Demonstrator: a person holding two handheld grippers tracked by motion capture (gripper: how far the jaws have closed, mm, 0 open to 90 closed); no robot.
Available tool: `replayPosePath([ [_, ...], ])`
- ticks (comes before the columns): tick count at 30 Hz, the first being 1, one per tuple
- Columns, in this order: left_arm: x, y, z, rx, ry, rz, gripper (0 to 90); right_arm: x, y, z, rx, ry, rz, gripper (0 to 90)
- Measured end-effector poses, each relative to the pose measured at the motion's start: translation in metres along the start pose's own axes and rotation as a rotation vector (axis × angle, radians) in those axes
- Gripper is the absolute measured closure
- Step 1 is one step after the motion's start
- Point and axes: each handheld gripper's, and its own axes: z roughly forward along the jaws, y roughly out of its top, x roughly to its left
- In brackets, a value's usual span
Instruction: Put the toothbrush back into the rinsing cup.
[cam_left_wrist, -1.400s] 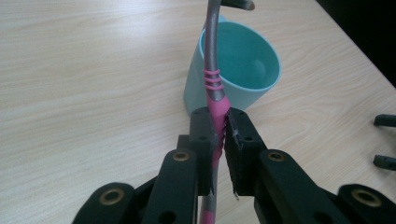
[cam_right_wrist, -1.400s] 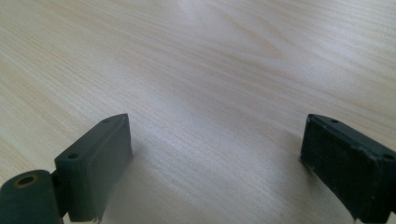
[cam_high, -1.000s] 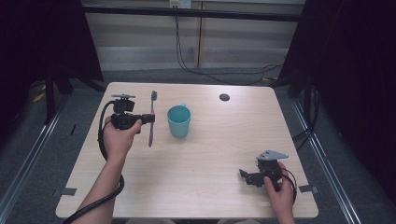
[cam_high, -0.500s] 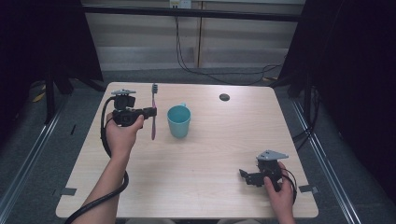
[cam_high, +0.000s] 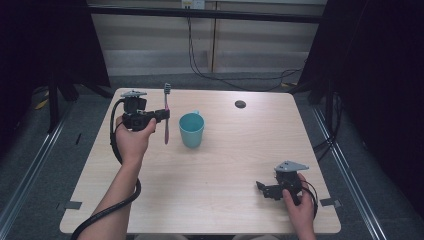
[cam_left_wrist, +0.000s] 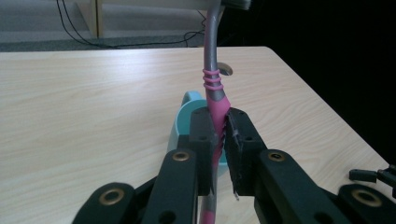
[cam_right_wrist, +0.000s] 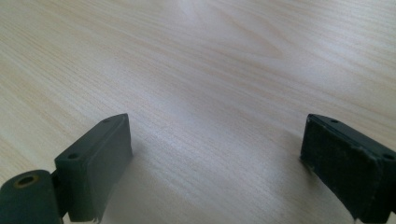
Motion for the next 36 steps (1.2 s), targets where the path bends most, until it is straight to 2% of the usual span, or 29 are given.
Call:
replayPosePath([
  [7, -0.005, 0.006, 0.005, -0.013, 0.000, 0.012, 81.9, 0.000, 0.000, 0.000, 0.000, 0.000, 0.000, 8.1],
  [19, -0.009, 0.013, 0.008, -0.047, -0.022, 0.000, 81.9, 0.000, 0.000, 0.000, 0.000, 0.000, 0.000, 8.1],
  [36, -0.016, 0.022, 0.016, -0.080, -0.024, 0.013, 81.9, 0.000, 0.000, 0.000, 0.000, 0.000, 0.000, 8.1],
])
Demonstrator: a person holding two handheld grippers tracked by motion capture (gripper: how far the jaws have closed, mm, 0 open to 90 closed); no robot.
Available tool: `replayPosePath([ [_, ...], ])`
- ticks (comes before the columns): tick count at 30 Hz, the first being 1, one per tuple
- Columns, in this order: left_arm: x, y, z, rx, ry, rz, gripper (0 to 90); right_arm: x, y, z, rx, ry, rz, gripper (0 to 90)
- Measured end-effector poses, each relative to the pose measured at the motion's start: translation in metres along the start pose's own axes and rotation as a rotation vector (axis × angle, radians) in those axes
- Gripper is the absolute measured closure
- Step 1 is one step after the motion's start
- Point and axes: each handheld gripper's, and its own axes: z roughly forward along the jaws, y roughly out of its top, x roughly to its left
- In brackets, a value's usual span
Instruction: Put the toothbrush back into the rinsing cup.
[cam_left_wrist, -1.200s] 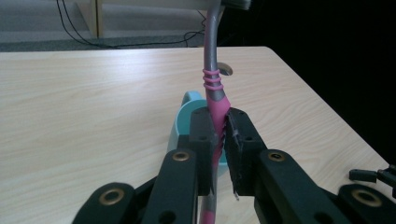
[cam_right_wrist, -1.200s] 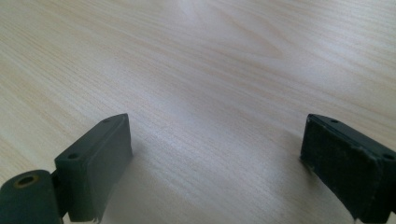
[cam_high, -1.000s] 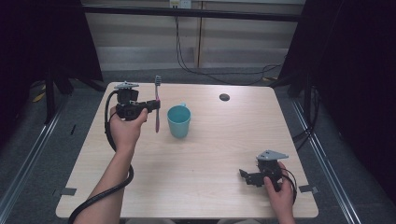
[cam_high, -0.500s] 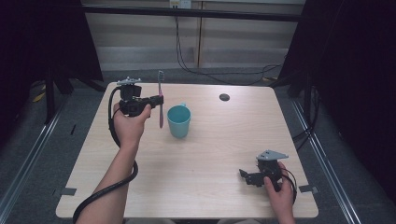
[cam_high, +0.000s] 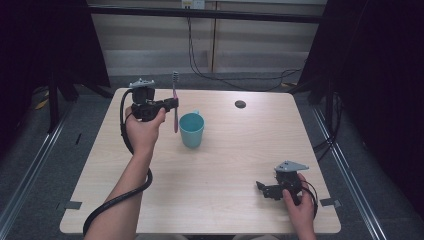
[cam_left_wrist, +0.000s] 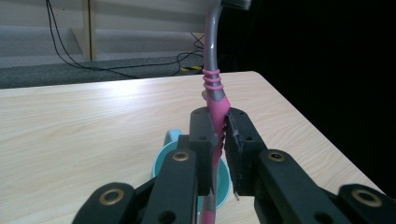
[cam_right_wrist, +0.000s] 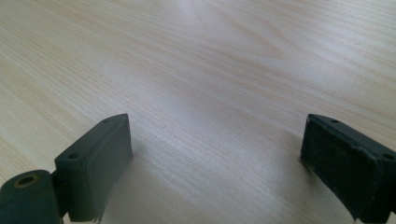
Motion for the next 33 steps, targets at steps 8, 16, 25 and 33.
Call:
replayPosePath([
  [8, 0.001, 0.001, 0.008, -0.013, -0.009, -0.001, 81.9, 0.000, 0.000, 0.000, 0.000, 0.000, 0.000, 8.1],
  [16, -0.001, 0.005, 0.016, -0.012, -0.011, 0.005, 81.9, 0.000, 0.000, 0.000, 0.000, -0.001, 0.000, 8.1],
  [25, -0.006, 0.007, 0.026, -0.016, -0.018, 0.016, 81.9, 0.000, 0.000, 0.000, -0.001, -0.001, -0.001, 8.1],
  [33, -0.006, 0.006, 0.031, -0.026, -0.020, 0.015, 81.9, 0.000, 0.000, 0.000, -0.001, -0.001, -0.001, 8.1],
])
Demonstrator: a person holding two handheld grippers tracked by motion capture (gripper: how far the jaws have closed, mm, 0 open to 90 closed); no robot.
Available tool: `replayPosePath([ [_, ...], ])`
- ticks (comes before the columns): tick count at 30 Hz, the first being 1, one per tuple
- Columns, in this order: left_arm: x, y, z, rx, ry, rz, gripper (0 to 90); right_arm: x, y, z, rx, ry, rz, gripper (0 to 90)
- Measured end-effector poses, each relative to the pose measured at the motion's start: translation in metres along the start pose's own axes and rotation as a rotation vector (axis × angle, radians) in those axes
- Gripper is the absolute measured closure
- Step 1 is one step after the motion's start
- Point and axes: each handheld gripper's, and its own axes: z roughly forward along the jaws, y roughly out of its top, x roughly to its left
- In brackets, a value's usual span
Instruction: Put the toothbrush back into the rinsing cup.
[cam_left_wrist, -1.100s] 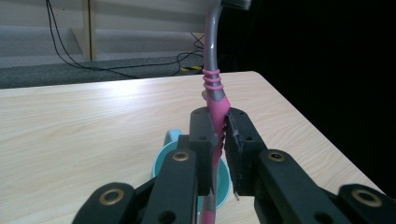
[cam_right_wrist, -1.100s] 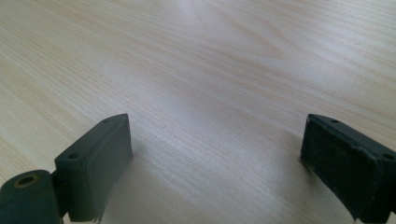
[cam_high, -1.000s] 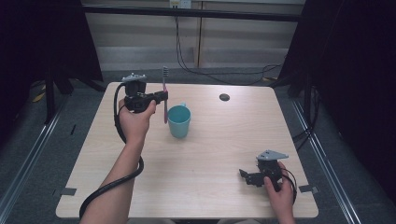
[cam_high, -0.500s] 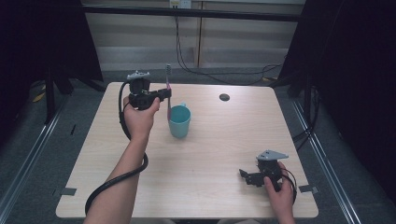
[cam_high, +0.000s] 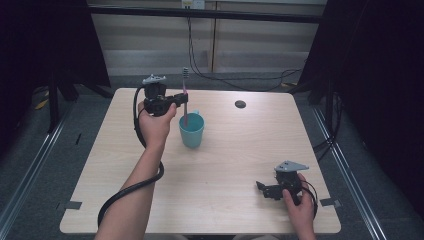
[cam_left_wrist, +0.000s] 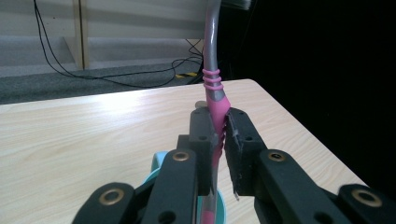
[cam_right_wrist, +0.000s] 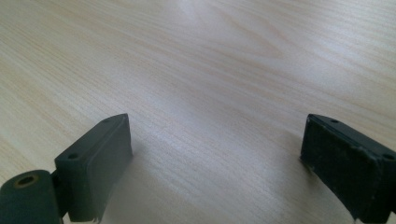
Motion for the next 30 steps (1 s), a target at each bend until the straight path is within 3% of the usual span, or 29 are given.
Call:
replayPosePath([
  [14, 0.003, -0.010, 0.014, -0.013, 0.028, 0.025, 81.8, 0.000, 0.000, 0.000, 0.001, 0.001, 0.001, 8.1],
  [30, 0.005, -0.029, 0.034, 0.004, 0.072, 0.054, 81.8, 0.000, 0.000, 0.000, -0.001, 0.002, -0.002, 8.1],
])
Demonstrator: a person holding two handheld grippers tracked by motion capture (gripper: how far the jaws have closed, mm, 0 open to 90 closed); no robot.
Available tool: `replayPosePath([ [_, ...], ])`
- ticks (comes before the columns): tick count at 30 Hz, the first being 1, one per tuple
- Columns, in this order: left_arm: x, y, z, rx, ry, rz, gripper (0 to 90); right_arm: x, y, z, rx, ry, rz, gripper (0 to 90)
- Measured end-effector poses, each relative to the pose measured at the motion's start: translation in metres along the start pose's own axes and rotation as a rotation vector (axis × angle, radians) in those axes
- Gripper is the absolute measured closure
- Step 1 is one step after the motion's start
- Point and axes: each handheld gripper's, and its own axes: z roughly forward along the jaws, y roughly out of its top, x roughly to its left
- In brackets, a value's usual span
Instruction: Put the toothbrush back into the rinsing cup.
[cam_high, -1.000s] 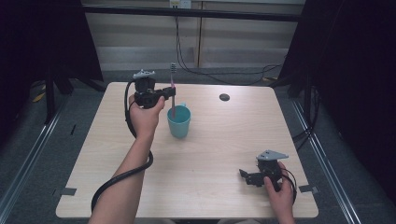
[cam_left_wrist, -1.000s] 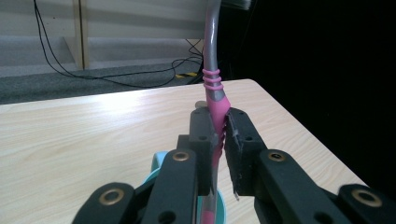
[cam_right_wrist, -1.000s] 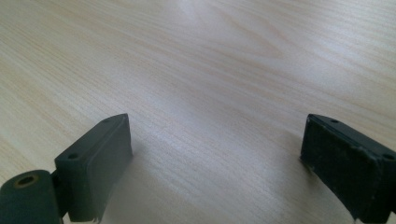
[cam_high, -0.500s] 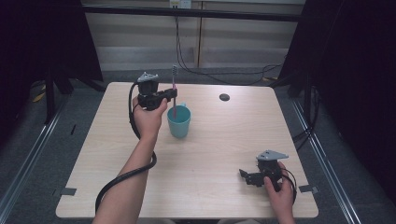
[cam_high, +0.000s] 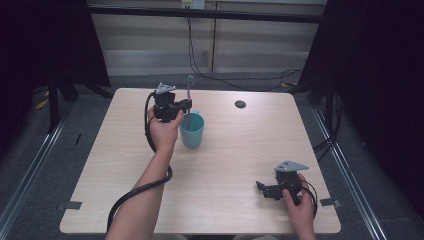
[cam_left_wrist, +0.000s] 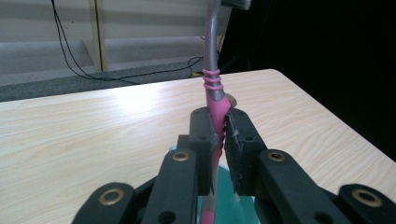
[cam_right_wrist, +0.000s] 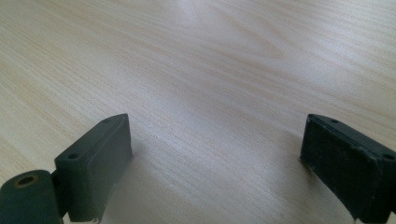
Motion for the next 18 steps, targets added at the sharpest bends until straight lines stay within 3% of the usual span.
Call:
replayPosePath([
  [18, 0.000, -0.022, 0.012, 0.016, 0.005, -0.010, 81.7, 0.000, 0.000, 0.000, 0.002, 0.001, -0.001, 8.1],
])
